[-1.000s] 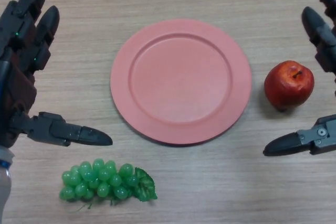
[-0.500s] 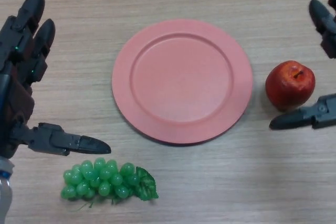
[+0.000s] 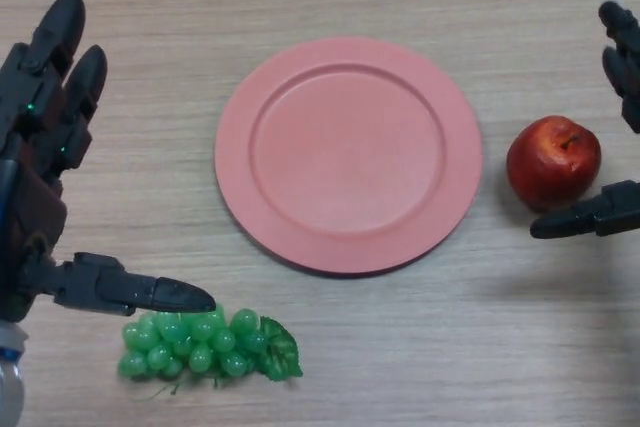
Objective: Pick up the red apple and place it on the plate
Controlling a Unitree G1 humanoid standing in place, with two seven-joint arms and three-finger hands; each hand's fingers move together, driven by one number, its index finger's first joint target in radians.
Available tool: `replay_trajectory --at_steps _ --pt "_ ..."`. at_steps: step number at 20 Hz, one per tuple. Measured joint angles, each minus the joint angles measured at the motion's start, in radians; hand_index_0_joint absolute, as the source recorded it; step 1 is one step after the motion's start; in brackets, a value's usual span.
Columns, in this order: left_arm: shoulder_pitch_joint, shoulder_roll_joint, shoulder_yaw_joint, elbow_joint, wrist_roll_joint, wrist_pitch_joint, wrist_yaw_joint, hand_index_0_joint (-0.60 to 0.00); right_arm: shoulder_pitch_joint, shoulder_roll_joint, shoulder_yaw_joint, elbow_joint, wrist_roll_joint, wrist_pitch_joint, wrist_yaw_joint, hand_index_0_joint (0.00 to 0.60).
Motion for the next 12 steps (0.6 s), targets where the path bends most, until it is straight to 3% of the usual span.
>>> replay_trajectory --at_steps 7,9,12 --pt "0.017 -0.004 0.044 -0.010 0.000 -0.001 -0.001 0.000 -0.127 -0.020 0.034 0.414 -0.143 -0.139 -0.074 0.000" --pt "0.017 -0.004 0.048 0.006 0.000 -0.002 -0.001 0.000 -0.132 -0.020 0.039 0.450 -0.145 -0.142 -0.083 0.200" --pt "0.017 -0.004 0.061 0.008 0.002 -0.002 -0.001 0.000 -0.137 -0.020 0.057 0.458 -0.145 -0.142 -0.095 0.600"
